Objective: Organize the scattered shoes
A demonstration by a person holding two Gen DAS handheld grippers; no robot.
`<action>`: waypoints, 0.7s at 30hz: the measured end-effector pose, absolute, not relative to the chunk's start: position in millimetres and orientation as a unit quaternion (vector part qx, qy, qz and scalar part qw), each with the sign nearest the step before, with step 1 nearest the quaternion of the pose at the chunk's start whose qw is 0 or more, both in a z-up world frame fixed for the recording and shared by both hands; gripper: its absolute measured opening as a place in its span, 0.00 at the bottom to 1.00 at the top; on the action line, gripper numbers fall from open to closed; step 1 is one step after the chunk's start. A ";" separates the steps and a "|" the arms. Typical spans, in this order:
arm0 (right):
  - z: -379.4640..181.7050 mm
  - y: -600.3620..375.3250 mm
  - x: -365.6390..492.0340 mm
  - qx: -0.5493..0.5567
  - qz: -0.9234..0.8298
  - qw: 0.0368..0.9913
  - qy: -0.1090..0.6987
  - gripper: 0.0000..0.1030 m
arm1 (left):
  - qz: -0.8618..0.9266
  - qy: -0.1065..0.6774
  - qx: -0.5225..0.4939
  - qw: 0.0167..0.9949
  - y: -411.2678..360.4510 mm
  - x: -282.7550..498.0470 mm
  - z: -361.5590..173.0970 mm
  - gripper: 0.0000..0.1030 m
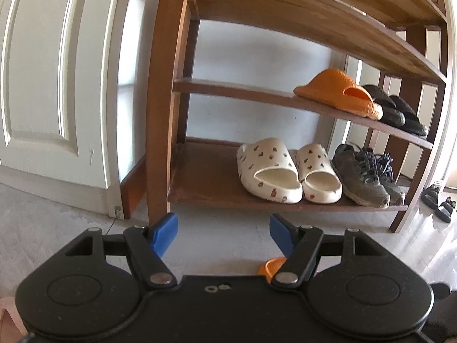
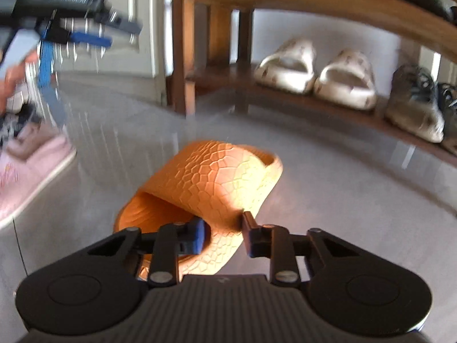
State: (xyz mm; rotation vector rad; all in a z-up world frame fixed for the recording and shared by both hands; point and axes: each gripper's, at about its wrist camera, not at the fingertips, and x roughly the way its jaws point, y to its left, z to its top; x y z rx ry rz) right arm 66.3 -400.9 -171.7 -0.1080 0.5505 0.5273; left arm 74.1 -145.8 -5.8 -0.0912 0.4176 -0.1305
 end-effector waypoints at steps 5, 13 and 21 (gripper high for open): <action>-136.4 -418.1 79.2 0.000 0.273 0.929 0.249 0.14 | -0.060 0.189 -0.047 0.979 -143.9 70.6 1.9 0.69; -70.3 -412.5 69.2 -0.010 0.295 0.943 0.156 0.14 | -0.036 0.118 -0.076 0.989 -127.6 59.8 32.9 0.69; 21.5 -418.9 78.6 0.021 0.245 0.969 0.003 0.14 | -0.035 0.073 -0.090 0.993 -123.3 52.9 60.1 0.69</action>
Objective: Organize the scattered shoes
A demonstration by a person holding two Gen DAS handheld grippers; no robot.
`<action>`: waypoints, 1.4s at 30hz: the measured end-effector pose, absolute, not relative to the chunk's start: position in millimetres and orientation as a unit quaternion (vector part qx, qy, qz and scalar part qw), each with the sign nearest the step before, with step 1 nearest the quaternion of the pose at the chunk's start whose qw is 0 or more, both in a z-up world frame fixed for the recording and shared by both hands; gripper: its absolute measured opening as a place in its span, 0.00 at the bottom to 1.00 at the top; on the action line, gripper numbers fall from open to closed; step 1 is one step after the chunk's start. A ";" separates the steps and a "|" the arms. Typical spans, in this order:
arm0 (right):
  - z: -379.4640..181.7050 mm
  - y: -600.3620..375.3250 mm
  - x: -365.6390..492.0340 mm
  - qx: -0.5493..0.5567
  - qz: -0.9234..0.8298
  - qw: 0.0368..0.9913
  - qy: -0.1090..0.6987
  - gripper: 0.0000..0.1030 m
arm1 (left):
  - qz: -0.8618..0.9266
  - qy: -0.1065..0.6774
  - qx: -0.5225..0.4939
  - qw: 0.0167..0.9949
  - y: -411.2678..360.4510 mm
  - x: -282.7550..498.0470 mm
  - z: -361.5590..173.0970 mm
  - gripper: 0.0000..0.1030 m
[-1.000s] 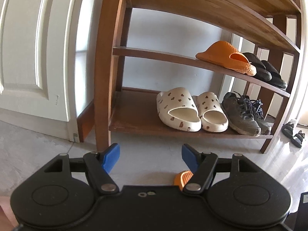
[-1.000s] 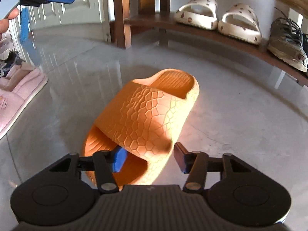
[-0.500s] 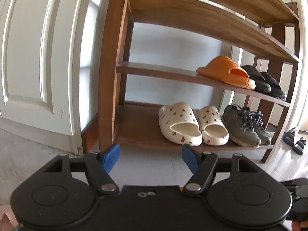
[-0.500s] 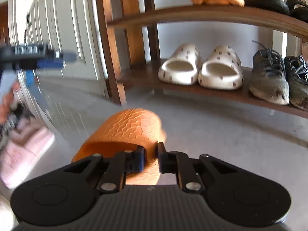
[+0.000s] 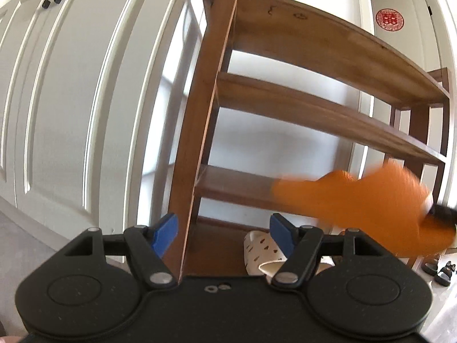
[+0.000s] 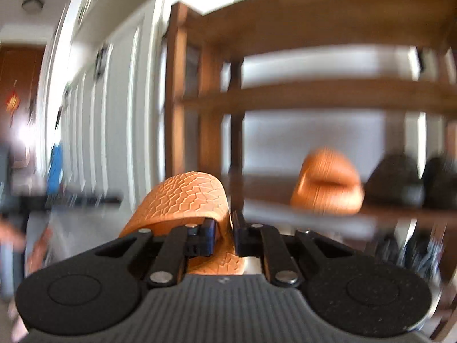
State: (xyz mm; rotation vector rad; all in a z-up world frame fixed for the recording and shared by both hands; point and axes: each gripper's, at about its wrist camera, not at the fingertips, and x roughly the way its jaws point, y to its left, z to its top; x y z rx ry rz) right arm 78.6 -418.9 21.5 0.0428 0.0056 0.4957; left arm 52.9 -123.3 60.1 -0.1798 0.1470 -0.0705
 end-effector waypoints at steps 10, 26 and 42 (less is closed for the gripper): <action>39.6 -360.8 190.8 -0.010 0.091 0.995 0.037 0.15 | -0.058 0.105 -0.088 0.989 -129.7 56.1 52.6 0.69; 20.3 -318.9 248.9 0.038 0.024 0.992 0.119 0.51 | -0.047 0.139 -0.100 0.984 -125.2 73.7 30.9 0.70; 35.8 -333.7 231.1 0.002 0.059 0.988 0.141 0.85 | -0.070 0.146 -0.094 0.982 -135.4 71.9 26.2 0.70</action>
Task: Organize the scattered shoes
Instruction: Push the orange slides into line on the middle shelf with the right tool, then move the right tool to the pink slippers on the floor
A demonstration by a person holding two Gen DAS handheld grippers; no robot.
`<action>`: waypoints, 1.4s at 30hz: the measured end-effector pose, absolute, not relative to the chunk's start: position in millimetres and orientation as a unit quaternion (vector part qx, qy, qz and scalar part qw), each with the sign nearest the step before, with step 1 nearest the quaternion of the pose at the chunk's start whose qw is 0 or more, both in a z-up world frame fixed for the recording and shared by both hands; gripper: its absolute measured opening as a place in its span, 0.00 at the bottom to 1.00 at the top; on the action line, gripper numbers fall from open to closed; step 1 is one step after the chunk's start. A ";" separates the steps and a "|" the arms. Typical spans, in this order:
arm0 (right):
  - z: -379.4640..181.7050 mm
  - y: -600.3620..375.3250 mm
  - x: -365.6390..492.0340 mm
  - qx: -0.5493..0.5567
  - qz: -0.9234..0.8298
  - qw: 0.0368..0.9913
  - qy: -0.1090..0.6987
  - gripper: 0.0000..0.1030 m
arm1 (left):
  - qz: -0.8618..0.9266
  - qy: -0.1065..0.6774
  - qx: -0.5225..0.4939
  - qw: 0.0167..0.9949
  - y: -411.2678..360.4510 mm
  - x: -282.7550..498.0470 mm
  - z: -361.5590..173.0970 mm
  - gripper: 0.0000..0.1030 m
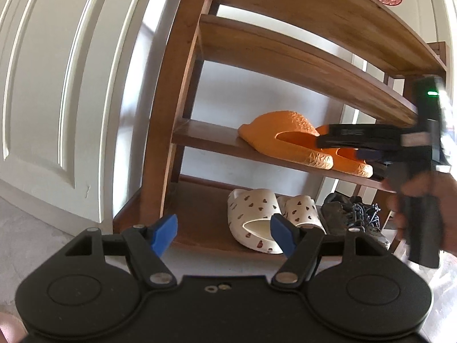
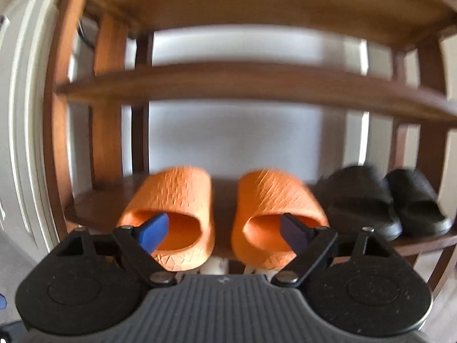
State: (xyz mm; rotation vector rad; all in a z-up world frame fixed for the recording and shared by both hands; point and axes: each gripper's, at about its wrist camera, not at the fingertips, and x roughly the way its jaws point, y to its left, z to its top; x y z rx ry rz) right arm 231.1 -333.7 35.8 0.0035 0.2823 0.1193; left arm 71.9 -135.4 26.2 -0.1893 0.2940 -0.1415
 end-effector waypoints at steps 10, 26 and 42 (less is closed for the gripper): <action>32.8 -317.2 301.2 -0.021 0.033 0.985 0.166 0.51 | -0.065 0.155 -0.109 0.980 -123.1 76.0 21.8 0.70; 37.6 -301.1 363.0 0.028 -0.096 0.983 0.154 0.45 | -0.054 0.164 -0.115 0.978 -112.5 80.1 16.2 0.71; 28.4 -315.1 287.7 0.004 -0.009 0.994 0.112 0.59 | -0.040 0.167 -0.101 0.980 -118.5 81.5 15.1 0.71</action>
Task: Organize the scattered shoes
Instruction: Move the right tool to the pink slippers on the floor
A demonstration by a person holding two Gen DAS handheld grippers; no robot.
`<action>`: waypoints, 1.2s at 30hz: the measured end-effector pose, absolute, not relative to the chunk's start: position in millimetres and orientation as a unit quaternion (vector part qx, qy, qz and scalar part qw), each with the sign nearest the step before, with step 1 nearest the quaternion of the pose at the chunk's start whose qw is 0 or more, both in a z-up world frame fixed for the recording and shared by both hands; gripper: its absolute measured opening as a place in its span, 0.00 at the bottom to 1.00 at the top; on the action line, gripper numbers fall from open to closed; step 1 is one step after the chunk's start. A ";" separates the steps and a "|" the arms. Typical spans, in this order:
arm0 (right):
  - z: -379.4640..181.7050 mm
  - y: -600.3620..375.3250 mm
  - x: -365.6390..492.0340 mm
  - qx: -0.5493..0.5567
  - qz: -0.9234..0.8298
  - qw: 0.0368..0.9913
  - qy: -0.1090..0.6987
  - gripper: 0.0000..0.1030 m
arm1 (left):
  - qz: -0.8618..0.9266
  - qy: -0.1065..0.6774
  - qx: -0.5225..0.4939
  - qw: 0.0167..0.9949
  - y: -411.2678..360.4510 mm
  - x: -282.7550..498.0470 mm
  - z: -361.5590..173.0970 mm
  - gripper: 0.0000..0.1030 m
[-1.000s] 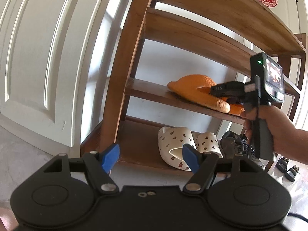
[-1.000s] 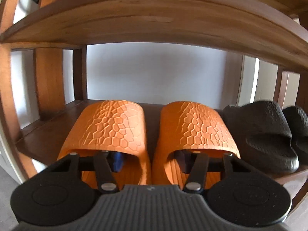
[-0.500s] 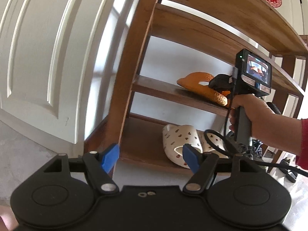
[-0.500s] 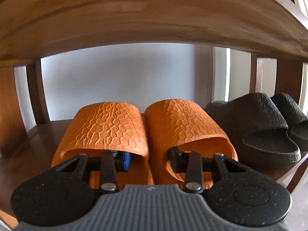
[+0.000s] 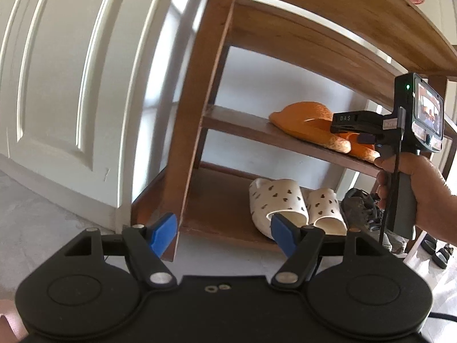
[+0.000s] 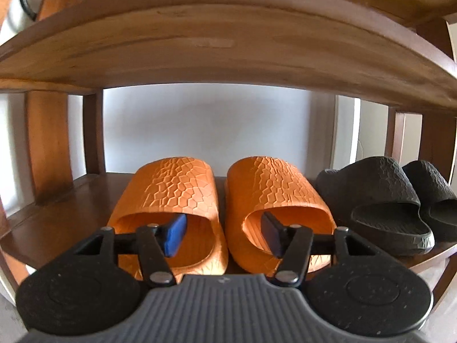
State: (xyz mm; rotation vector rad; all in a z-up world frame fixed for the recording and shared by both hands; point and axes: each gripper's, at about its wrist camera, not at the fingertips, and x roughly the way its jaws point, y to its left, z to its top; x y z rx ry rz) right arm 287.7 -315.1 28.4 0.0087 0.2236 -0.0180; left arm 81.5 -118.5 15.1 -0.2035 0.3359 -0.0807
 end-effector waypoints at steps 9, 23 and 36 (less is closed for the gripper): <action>18.9 -308.0 195.3 0.011 0.131 0.985 0.111 0.75 | 0.036 0.186 -0.068 0.980 -99.2 79.7 8.1 0.71; -92.2 -173.5 160.8 0.017 0.409 0.808 0.423 0.59 | 0.246 0.212 -0.035 0.945 -31.1 -39.1 21.7 0.71; -144.5 -26.3 120.2 0.036 0.368 0.759 0.536 0.66 | 0.240 0.196 -0.033 0.950 21.7 -22.7 27.3 0.71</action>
